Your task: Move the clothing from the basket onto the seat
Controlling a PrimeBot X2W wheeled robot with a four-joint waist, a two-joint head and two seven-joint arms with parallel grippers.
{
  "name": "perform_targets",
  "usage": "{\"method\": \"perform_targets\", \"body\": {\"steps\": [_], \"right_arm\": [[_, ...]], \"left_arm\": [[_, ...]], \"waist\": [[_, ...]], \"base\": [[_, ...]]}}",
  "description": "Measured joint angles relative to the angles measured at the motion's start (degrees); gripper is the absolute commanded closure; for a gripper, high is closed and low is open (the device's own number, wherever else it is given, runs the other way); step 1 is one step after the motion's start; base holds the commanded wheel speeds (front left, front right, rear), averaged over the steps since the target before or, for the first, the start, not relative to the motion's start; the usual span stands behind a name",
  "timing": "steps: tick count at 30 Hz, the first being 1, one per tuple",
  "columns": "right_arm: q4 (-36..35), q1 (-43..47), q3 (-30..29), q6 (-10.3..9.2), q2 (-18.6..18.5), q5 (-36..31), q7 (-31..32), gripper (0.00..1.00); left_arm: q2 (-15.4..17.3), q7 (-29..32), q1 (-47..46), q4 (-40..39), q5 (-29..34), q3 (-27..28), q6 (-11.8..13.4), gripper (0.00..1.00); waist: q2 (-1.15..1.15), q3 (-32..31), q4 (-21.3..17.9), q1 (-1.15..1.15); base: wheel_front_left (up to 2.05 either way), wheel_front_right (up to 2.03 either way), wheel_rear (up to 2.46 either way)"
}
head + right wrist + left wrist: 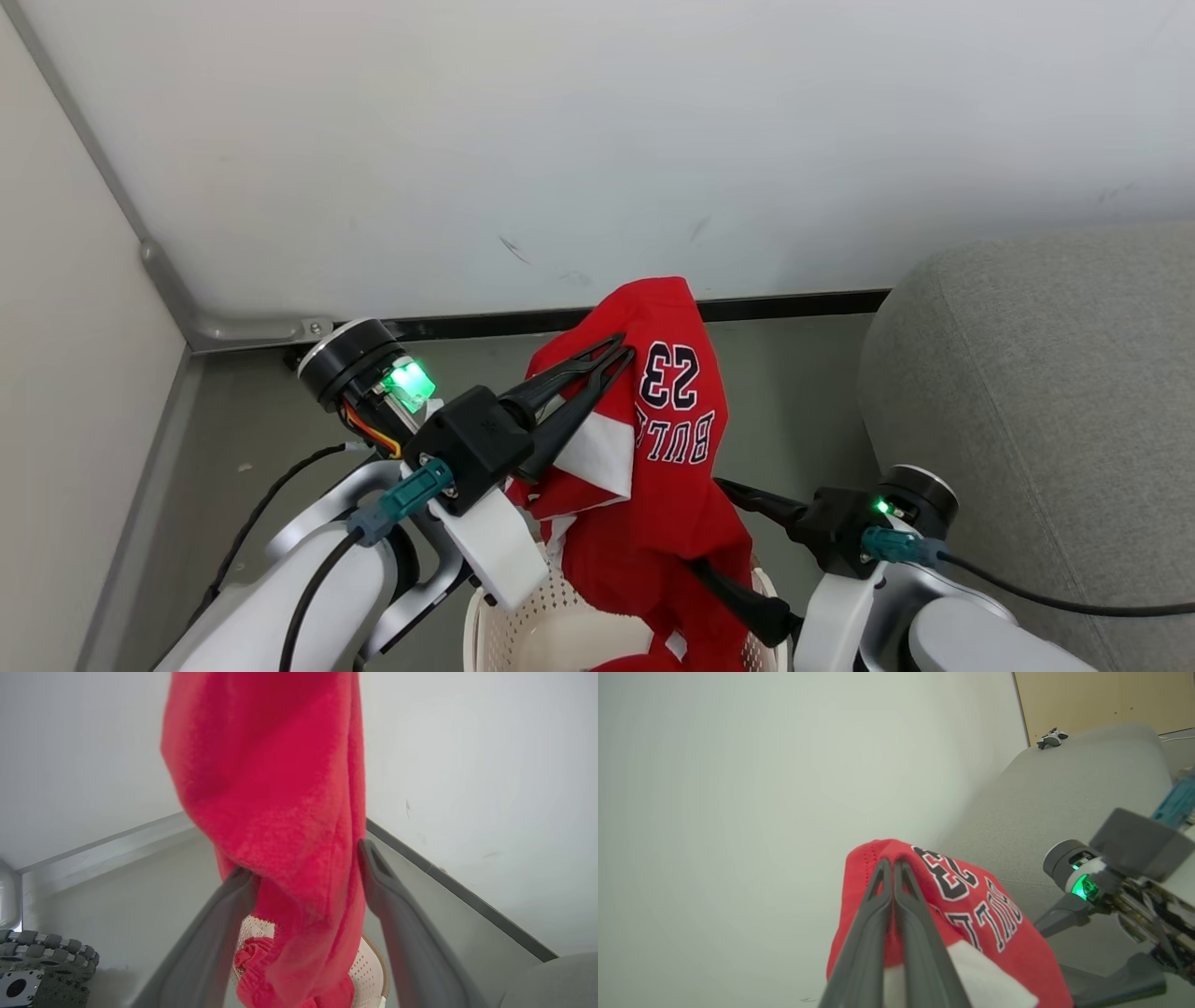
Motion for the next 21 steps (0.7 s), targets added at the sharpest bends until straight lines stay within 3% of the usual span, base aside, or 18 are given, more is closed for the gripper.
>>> {"method": "perform_targets", "body": {"steps": [2, 3, 5, 7, 9, 21], "right_arm": [[0.2, -0.8, 1.0, 0.00, 0.0, 0.3, 0.0, 0.00], [0.4, -1.2, 1.5, 0.00, 0.0, 0.5, 0.0, 0.15], [0.7, -2.0, 2.4, 0.00, 0.0, 0.7, 0.0, 0.55], [0.9, -2.7, 3.3, 0.00, 0.0, 0.9, -0.1, 0.71], [1.1, -3.1, 3.7, 0.00, 0.0, 1.1, -0.6, 1.00], [1.3, -3.2, 2.0, 0.00, -1.1, 4.2, -4.3, 1.00]], "left_arm": [[0.0, 0.1, -0.2, -0.2, -0.3, -0.3, 0.0, 1.00], [0.0, 0.1, -0.2, -0.3, -0.4, -0.4, 0.0, 1.00], [0.0, 0.5, -0.3, -0.4, -0.9, -0.6, 0.0, 1.00], [0.1, 0.5, -0.3, -0.5, -1.4, -0.6, 0.0, 1.00], [0.1, 0.5, -0.4, -0.4, -1.9, -0.4, 0.0, 1.00], [1.0, 0.3, 0.6, 3.1, -5.1, 3.4, 0.3, 1.00]], "waist": [[0.00, 0.1, 0.3, 0.00], [0.00, 0.2, 0.4, 0.00], [0.00, 0.3, 0.7, 0.00], [0.00, 0.5, 0.9, 0.00], [0.00, 0.6, 1.0, 0.00], [0.00, 1.3, -0.2, 0.00]], "base": [[0.00, 0.00, 0.00], [0.00, 0.00, 0.00], [0.00, 0.00, 0.00], [0.00, 0.00, 0.00], [0.00, 0.00, 0.00], [0.00, 0.00, 0.00]]}}
